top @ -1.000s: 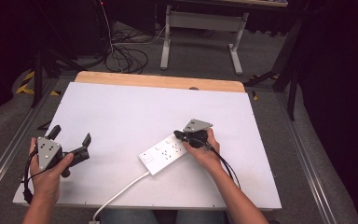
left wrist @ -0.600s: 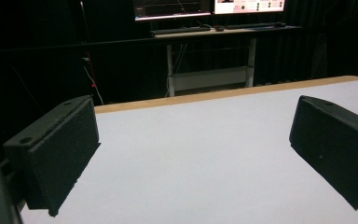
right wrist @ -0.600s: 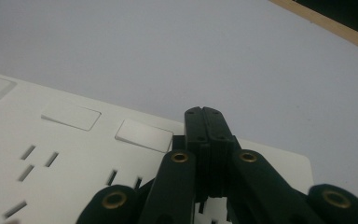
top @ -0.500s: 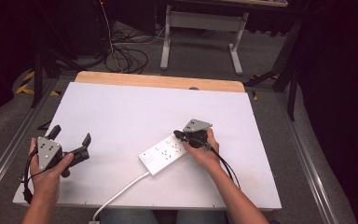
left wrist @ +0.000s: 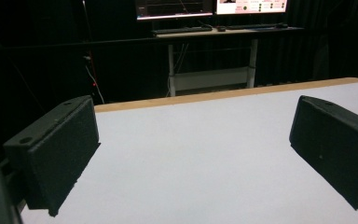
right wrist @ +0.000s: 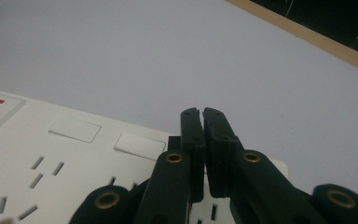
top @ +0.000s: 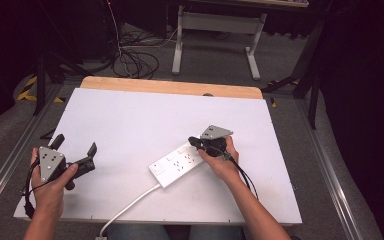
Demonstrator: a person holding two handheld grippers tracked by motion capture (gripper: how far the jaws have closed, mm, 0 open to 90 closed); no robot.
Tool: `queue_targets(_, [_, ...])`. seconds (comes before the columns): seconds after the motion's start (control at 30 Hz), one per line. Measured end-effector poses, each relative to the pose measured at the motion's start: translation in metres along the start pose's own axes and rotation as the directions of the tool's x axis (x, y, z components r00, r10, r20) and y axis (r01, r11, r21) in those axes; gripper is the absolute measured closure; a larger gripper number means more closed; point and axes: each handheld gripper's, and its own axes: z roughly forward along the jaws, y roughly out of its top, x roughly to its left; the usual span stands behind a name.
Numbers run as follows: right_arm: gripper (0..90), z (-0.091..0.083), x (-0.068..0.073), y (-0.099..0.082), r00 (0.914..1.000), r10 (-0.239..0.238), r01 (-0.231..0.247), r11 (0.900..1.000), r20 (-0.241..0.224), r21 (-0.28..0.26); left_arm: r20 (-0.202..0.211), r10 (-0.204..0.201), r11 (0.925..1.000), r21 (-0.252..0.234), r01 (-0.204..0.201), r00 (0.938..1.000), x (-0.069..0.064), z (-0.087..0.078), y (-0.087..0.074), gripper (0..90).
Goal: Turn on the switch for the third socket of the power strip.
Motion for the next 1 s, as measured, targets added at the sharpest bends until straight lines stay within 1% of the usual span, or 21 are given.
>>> queue_targets(0.27, [86.8,-0.005,0.0,0.002,0.9998,0.015,-0.016,0.9996,-0.009,-0.022,0.002,-0.004,1.0,-0.003,0.004,1.0,0.0,0.0,0.0,1.8])
queue_targets(0.43, [85.0,-0.009,0.001,0.003,0.9998,0.015,-0.016,0.9993,-0.014,-0.034,0.003,0.0,1.0,-0.001,0.0,1.0,-0.001,0.0,0.0,1.8])
queue_targets(0.63, [81.9,-0.013,0.001,0.004,0.9996,0.022,-0.023,0.9984,-0.017,-0.052,0.0,0.001,1.0,-0.001,-0.001,1.0,0.0,0.0,0.0,1.9])
queue_targets(1.0, [76.2,-0.018,0.0,0.003,0.9994,0.028,-0.029,0.9978,-0.018,-0.06,-0.003,0.003,1.0,-0.003,-0.003,1.0,0.0,0.0,0.0,2.3])
